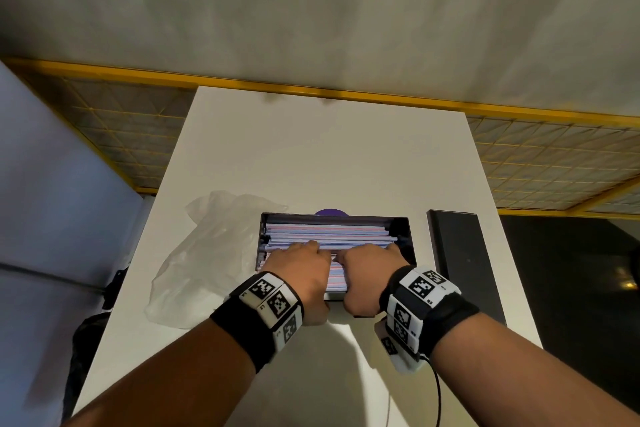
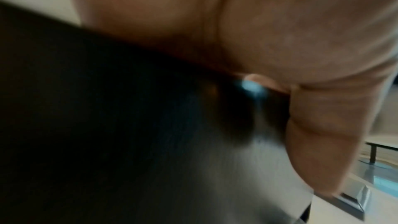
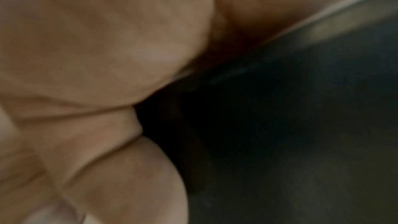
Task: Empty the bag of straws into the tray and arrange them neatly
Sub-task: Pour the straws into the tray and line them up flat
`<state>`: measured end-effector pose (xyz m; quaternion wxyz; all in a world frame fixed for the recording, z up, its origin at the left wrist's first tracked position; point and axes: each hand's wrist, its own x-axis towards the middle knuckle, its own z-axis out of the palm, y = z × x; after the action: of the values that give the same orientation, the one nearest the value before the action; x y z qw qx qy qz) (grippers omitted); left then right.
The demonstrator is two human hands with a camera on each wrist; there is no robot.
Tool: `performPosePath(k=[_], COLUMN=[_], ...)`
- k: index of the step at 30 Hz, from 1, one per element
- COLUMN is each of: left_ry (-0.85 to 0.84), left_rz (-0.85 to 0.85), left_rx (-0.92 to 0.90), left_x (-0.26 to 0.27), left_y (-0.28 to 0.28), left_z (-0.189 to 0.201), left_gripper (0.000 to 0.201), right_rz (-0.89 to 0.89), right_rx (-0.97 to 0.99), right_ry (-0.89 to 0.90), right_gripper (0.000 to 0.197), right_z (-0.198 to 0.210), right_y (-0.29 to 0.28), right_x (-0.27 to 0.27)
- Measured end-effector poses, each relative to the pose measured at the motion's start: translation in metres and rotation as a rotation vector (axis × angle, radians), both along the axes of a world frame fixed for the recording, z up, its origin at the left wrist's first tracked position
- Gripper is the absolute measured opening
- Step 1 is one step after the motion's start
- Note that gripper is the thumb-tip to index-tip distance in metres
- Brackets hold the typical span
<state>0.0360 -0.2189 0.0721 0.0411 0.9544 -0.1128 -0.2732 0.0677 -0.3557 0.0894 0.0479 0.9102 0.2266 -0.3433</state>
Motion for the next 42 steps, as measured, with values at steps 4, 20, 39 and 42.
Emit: performPosePath(k=[4, 20, 39, 42], left_ry=[0.000, 0.043, -0.031, -0.050], left_rz=[0.020, 0.057, 0.082, 0.069], left_rx=[-0.027, 0.028, 0.035, 0.030], left_x=[-0.001, 0.000, -0.008, -0.006], left_y=[0.002, 0.010, 0.008, 0.003], left_z=[-0.004, 0.002, -0.001, -0.001], left_gripper=[0.052, 0.037, 0.039, 0.044], right_rz=[-0.011, -0.061, -0.040, -0.010], right_rx=[0.007, -0.036, -0.056, -0.013], right_ry=[0.004, 0.023, -0.023, -0.015], right_gripper=[0.034, 0.032, 0.027, 0.040], right_z=[0.000, -0.002, -0.003, 0.000], right_y=[-0.001, -0.003, -0.007, -0.002], right_x=[0.001, 0.002, 0.003, 0.001])
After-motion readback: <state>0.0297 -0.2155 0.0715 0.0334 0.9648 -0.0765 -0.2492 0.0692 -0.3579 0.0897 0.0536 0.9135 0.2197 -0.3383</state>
